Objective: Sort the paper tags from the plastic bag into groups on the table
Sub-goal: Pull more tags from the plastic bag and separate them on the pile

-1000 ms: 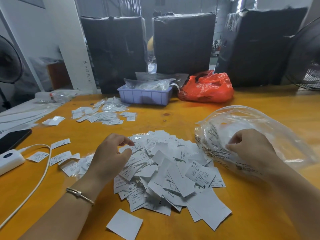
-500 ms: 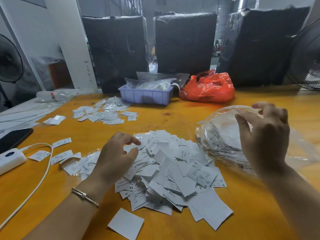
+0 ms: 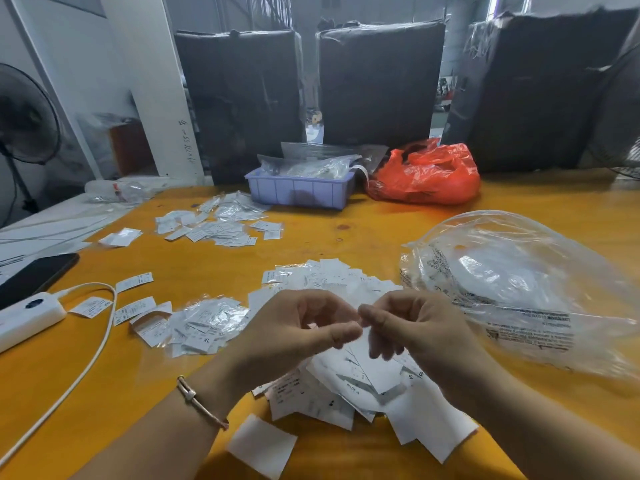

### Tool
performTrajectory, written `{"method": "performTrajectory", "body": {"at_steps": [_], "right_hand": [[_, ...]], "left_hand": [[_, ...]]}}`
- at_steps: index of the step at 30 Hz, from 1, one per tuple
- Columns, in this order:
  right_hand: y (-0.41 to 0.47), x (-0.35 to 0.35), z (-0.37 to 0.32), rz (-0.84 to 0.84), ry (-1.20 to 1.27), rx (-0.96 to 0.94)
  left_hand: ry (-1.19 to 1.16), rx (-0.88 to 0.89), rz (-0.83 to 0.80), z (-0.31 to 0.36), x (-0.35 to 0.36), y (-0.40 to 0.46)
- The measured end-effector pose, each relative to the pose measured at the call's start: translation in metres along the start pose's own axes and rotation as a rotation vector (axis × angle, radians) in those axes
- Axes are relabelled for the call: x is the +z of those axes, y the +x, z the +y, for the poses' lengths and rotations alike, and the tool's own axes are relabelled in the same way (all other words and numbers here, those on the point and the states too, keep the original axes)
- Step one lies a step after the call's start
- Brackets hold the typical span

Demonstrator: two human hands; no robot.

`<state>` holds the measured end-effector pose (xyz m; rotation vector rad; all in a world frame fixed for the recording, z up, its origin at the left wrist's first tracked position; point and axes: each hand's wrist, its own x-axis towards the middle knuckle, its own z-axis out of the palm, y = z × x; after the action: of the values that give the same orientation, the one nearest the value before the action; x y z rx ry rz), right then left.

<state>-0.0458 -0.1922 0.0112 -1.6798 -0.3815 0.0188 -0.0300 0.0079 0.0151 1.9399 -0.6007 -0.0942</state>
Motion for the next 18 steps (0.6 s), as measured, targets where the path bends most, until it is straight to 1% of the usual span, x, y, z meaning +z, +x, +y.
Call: {"method": "performTrajectory", "body": {"at_steps": [3, 4, 6, 7, 8, 9, 11, 13, 15, 16, 18], "right_hand": [[0.000, 0.002, 0.000, -0.055, -0.067, 0.032], [0.000, 0.002, 0.000, -0.051, -0.066, 0.042], [0.001, -0.004, 0.000, 0.024, -0.089, 0.031], [0.002, -0.009, 0.001, 0.077, -0.164, 0.005], [0.004, -0.015, 0.002, 0.115, -0.295, -0.029], [0.005, -0.022, 0.002, 0.118, -0.446, -0.053], [0.006, -0.033, -0.001, 0.014, -0.666, -0.047], [0.004, -0.035, -0.003, -0.163, -0.818, 0.013], [0.002, -0.031, -0.002, -0.309, -0.994, -0.001], [0.001, -0.028, -0.001, -0.342, -1.067, -0.045], [-0.001, -0.024, 0.000, -0.344, -1.117, -0.131]], "left_hand": [[-0.044, -0.004, 0.003, -0.002, 0.002, 0.001], [-0.069, -0.015, 0.015, -0.003, 0.000, 0.000], [-0.095, -0.040, 0.061, -0.003, -0.006, 0.000], [-0.109, -0.048, 0.091, -0.003, -0.010, -0.001], [-0.127, -0.054, 0.123, -0.005, -0.013, -0.001], [-0.149, -0.063, 0.154, -0.006, -0.017, -0.001], [-0.190, -0.083, 0.201, -0.008, -0.022, -0.002], [-0.218, -0.103, 0.215, -0.009, -0.024, -0.002], [-0.229, -0.117, 0.212, -0.010, -0.025, -0.001], [-0.222, -0.119, 0.211, -0.010, -0.025, -0.001], [-0.219, -0.119, 0.203, -0.010, -0.024, 0.000]]}}
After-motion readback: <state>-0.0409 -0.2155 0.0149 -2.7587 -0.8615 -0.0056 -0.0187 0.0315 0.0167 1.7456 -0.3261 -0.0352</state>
